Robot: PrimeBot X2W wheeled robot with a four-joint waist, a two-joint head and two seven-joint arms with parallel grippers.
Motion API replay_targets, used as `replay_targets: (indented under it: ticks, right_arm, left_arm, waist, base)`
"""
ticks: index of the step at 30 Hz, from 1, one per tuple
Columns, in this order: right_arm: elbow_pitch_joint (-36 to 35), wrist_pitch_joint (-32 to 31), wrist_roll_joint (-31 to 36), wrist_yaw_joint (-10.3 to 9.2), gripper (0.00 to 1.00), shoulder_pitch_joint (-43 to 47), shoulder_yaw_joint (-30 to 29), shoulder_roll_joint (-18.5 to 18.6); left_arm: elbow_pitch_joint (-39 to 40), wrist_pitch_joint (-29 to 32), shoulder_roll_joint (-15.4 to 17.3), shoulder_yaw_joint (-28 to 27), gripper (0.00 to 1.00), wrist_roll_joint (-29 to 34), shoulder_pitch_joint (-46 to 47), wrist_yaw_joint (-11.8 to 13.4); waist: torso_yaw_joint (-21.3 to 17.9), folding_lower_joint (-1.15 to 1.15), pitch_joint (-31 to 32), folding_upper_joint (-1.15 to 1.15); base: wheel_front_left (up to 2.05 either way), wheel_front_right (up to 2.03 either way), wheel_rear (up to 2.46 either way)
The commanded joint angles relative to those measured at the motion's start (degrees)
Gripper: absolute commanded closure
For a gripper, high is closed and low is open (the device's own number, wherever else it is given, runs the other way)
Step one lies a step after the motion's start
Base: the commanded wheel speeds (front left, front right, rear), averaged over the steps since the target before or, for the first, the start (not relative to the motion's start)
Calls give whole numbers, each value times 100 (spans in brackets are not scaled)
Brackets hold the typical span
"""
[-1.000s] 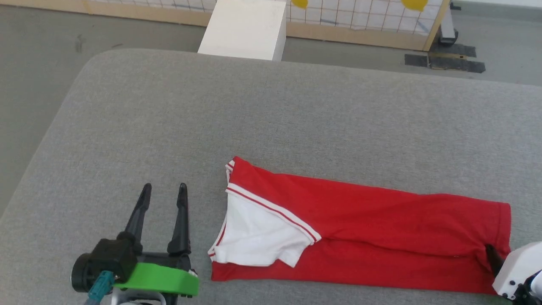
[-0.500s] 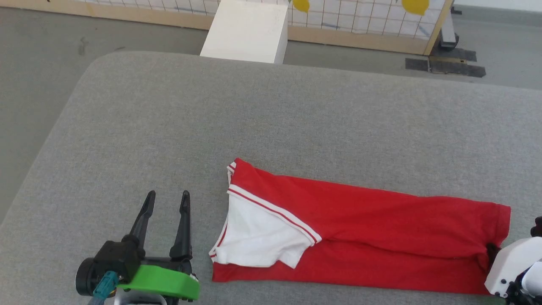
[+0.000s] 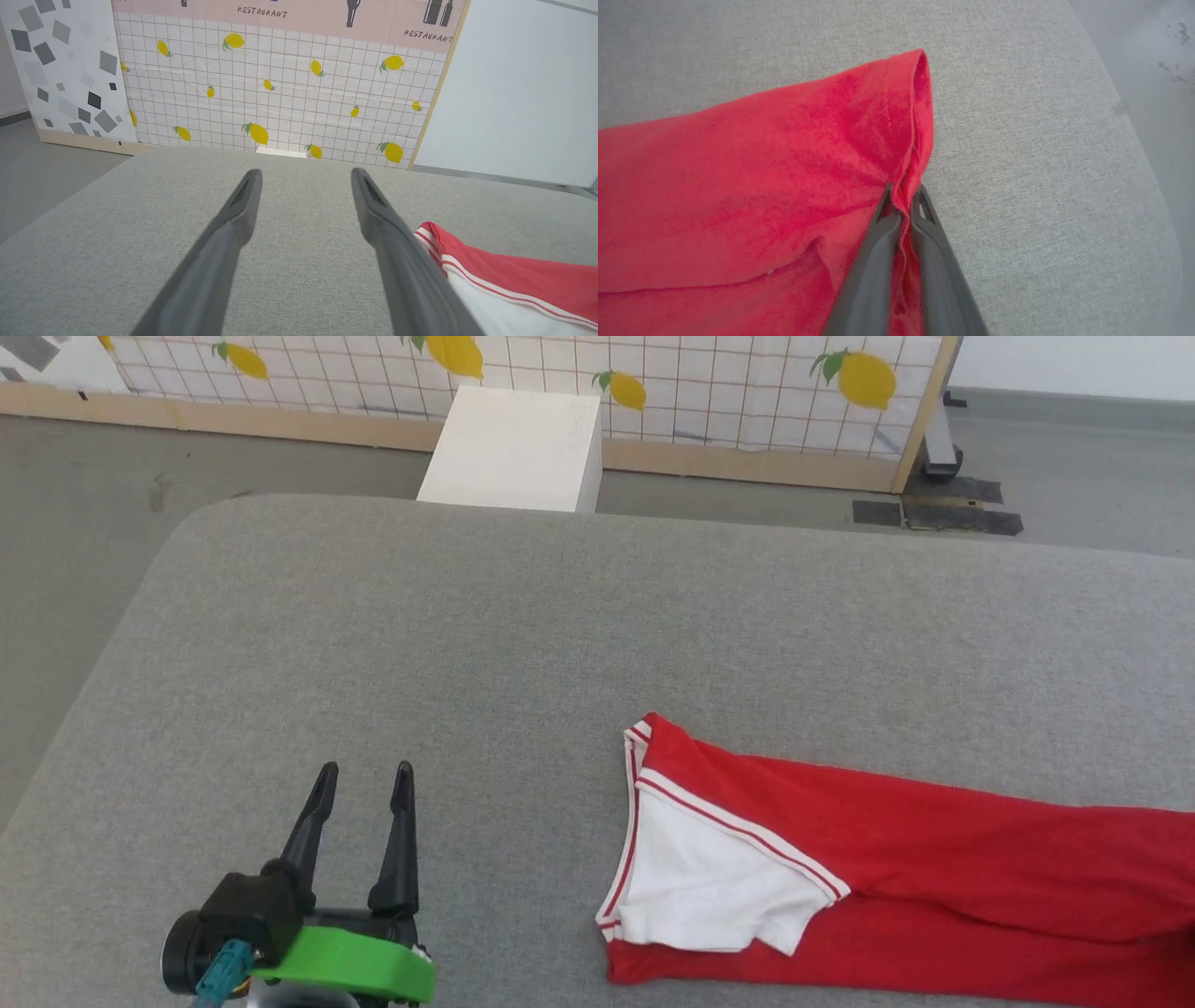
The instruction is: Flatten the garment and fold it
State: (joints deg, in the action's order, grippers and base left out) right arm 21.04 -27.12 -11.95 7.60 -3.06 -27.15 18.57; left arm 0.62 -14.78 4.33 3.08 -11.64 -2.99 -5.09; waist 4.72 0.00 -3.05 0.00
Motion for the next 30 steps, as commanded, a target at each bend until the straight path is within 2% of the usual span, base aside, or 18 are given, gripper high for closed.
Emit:
replay_targets:
  ticks: [1, 13, 16, 17, 24, 30]
  right_arm:
    - [-139, -57, -81, -11, 100, 90, 48, -70]
    - [-2134, -923, -720, -11, 100, 768, 1258, -580]
    - [-2588, -1164, -959, -11, 100, 777, 1661, -850]
    - [-2846, -1297, -1116, -11, 100, 676, 2013, -1063]
    - [-2822, -1424, -1452, -11, 100, 220, 2762, -1456]
    - [-2148, -1158, -1480, -11, 100, -132, 3166, -1541]
  left_arm:
    - [-7, -21, -32, -27, 0, 40, -137, -41]
    - [-67, -22, -86, -10, 0, 48, -318, -122]
    - [-87, -22, -95, 14, 0, 42, -322, -140]
    - [-120, -22, -103, 41, 0, 34, -312, -152]
    - [-223, -22, -113, 79, 0, -9, -230, -184]
    - [-298, -22, -116, 114, 0, -31, -134, -209]
  waist:
    - [-22, 0, 79, 0]
    - [135, 0, 390, 0]
    - [267, 0, 400, 0]
    - [395, 0, 397, 0]
    - [744, 0, 342, 0]
    - [1032, 0, 222, 0]
  base:
    - [0, 0, 0]
    - [0, 0, 0]
    - [0, 0, 0]
    - [0, 0, 0]
    - [0, 0, 0]
    - [0, 0, 0]
